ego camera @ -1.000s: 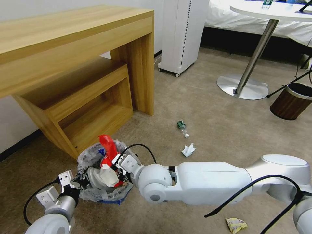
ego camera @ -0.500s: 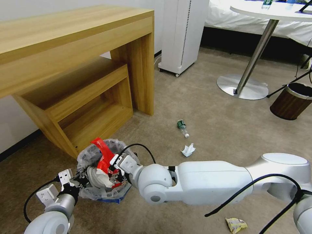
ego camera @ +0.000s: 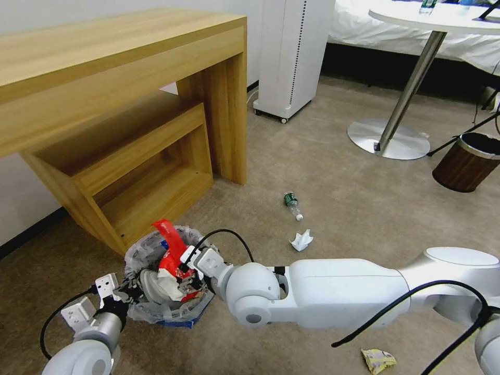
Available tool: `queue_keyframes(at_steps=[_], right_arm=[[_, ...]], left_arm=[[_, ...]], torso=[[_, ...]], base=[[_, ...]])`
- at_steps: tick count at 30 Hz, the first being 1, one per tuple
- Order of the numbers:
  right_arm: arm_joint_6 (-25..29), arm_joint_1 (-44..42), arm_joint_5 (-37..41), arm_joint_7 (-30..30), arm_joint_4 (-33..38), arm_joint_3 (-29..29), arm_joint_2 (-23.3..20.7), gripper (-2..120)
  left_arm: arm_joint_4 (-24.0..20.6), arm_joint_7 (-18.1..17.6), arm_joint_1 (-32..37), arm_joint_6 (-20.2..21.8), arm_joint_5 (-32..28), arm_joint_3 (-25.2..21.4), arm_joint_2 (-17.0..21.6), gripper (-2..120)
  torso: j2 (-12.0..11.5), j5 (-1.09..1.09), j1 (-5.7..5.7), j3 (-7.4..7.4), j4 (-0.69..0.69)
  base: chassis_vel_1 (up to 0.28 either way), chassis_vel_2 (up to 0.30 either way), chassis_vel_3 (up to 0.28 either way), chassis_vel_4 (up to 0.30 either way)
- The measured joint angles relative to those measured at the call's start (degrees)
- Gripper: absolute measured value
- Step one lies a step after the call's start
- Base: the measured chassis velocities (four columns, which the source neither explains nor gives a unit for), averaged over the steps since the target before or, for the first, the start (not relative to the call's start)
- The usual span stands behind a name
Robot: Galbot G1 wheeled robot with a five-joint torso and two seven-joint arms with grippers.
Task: Pick up the trash bin and place the garbage on the floor into it.
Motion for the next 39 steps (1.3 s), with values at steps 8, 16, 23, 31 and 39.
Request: queue_keyframes(at_steps=[8, 16, 23, 31, 39], right_arm=[[3.1, -0.1, -2.7, -3.3, 0.8, 0.0, -2.6, 79], [6.2, -0.2, -6.1, -6.4, 1.1, 0.0, -3.6, 73], [9.3, -0.6, -8.4, -8.8, 2.2, 0.0, -5.0, 68], [15.8, -3.5, -11.6, -12.9, 4.3, 6.4, -8.4, 82], [18.9, -11.4, -12.3, -13.8, 8.5, 20.9, -14.0, 96]], left_arm=[[0.3, 0.0, -0.4, 0.1, 0.0, 0.0, 0.0, 0], [0.5, -0.1, -0.4, 0.3, 0.6, 0.2, -1.1, 0], [0.1, -0.1, 0.1, 0.4, 0.9, -0.1, -1.6, 0], [-0.7, -0.1, 1.0, 0.4, 1.1, -0.7, -2.0, 0], [-1.8, -0.1, 2.0, 0.5, 1.9, -1.3, -2.8, 0]], torso=[[0.0, 0.0, 0.0, 0.0, -0.01], [0.0, 0.0, 0.0, 0.0, 0.0], [0.0, 0.0, 0.0, 0.0, -0.01], [0.0, 0.0, 0.0, 0.0, 0.0], [0.0, 0.01, 0.0, 0.0, 0.0]], base=[[0.0, 0.0, 0.0, 0.0], [0.0, 0.0, 0.0, 0.0], [0.0, 0.0, 0.0, 0.0], [0.0, 0.0, 0.0, 0.0], [0.0, 0.0, 0.0, 0.0]])
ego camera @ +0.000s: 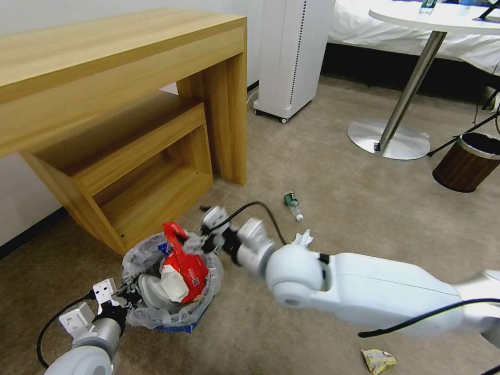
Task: Pick up the trash bin and place the garbage on the floor into it.
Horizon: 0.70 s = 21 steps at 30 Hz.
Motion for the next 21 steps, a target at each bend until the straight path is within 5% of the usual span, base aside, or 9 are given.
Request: queue_keyframes(at_steps=[21], right_arm=[[4.9, -18.9, -2.8, -2.2, -0.6, 29.7, -1.4, 100]], left_arm=[[-2.3, 0.1, 0.9, 0.0, 0.4, -0.2, -0.2, 0]], torso=[[0.0, 0.0, 0.0, 0.0, 0.0]], base=[[0.0, 0.0, 0.0, 0.0]])
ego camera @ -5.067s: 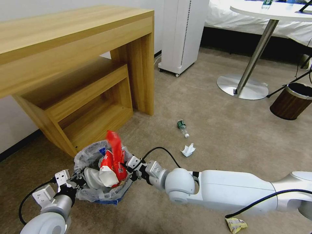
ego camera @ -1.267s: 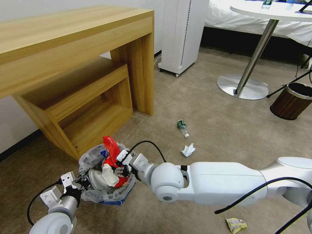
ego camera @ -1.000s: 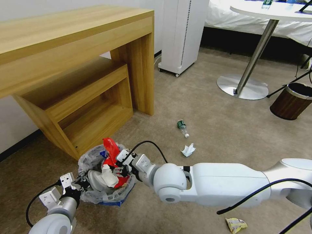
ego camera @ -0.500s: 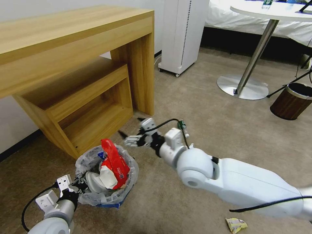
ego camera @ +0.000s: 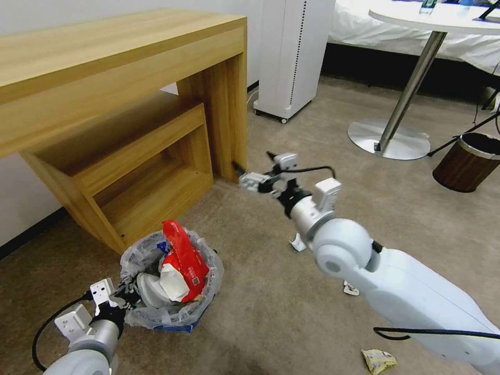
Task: Pick up the trash bin and place the garbage on the floor into it.
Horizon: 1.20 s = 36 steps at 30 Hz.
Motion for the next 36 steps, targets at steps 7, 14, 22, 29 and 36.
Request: queue_keyframes(at_steps=[7, 14, 22, 29, 36], right_arm=[[-3.2, -12.2, 6.8, 6.0, 4.0, 10.2, -3.9, 100], [-6.9, -19.9, 12.1, 10.5, 6.0, 13.1, -8.9, 100], [-11.4, -26.8, 21.1, 18.5, 10.0, 14.2, -17.0, 100], [-15.5, -28.0, 28.4, 27.1, 11.8, 10.9, -21.4, 100], [-18.7, -33.6, 30.0, 32.8, 11.8, 6.1, -25.6, 100]], left_arm=[[0.7, 0.0, -0.2, 0.1, 0.0, 0.2, 0.3, 0], [1.7, 0.2, -0.6, 0.1, 0.2, 0.4, 0.3, 0], [3.0, 0.3, -1.1, -0.3, -0.1, 0.3, 1.1, 0], [4.2, 0.3, -1.7, -0.3, -0.1, 0.3, 1.9, 0], [5.7, 0.2, -3.3, -0.3, -0.4, 0.7, 2.0, 0]], torso=[[0.0, 0.0, 0.0, 0.0, 0.0], [0.0, 0.01, 0.0, 0.0, -0.01], [0.0, 0.0, 0.0, -0.01, 0.0], [0.0, -0.01, 0.0, 0.0, 0.0], [0.0, -0.01, 0.0, 0.0, 0.0]], base=[[0.0, 0.0, 0.0, 0.0], [0.0, 0.0, 0.0, 0.0], [0.0, 0.0, 0.0, 0.0], [0.0, 0.0, 0.0, 0.0], [0.0, 0.0, 0.0, 0.0]])
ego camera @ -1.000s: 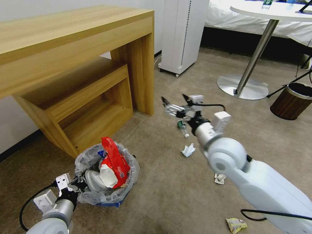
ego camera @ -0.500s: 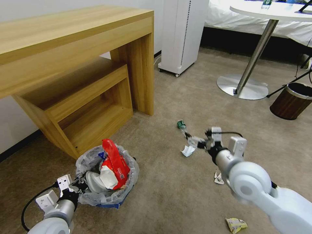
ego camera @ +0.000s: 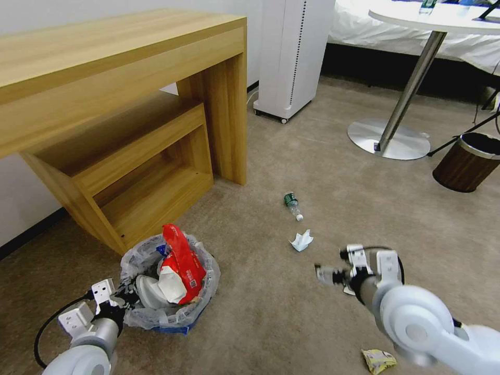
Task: Pick up the trash bin and place the garbage on the floor into it.
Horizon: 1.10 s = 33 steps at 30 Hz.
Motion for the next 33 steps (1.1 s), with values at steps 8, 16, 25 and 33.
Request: queue_keyframes(at_steps=[8, 16, 25, 33], right_arm=[[-1.9, -1.5, -3.2, 1.3, -2.4, -9.1, -3.6, 100], [-3.2, -2.7, -14.6, -5.0, -4.1, -16.0, -12.1, 100], [5.1, -6.1, -42.5, -19.7, -12.3, -20.6, -17.9, 100], [14.6, -2.5, -54.1, -27.7, -21.4, -26.5, -16.5, 100]], left_arm=[[1.6, 0.0, -1.4, -0.1, 0.0, 0.4, -0.4, 0], [2.7, 0.0, -2.4, -0.4, 0.0, 0.5, -0.6, 0], [3.5, 0.0, -2.9, -1.0, 0.2, 0.6, -1.1, 0], [3.5, 0.0, -3.0, -1.1, 0.1, 0.7, -1.2, 0]], torso=[[0.0, 0.0, 0.0, 0.01, 0.0], [0.0, 0.0, 0.0, 0.01, 0.0], [0.0, 0.01, 0.0, 0.0, 0.01], [0.0, 0.02, 0.0, 0.01, 0.0]], base=[[0.0, 0.0, 0.0, 0.0], [0.0, 0.0, 0.0, 0.0], [0.0, 0.0, 0.0, 0.0], [0.0, 0.0, 0.0, 0.0]])
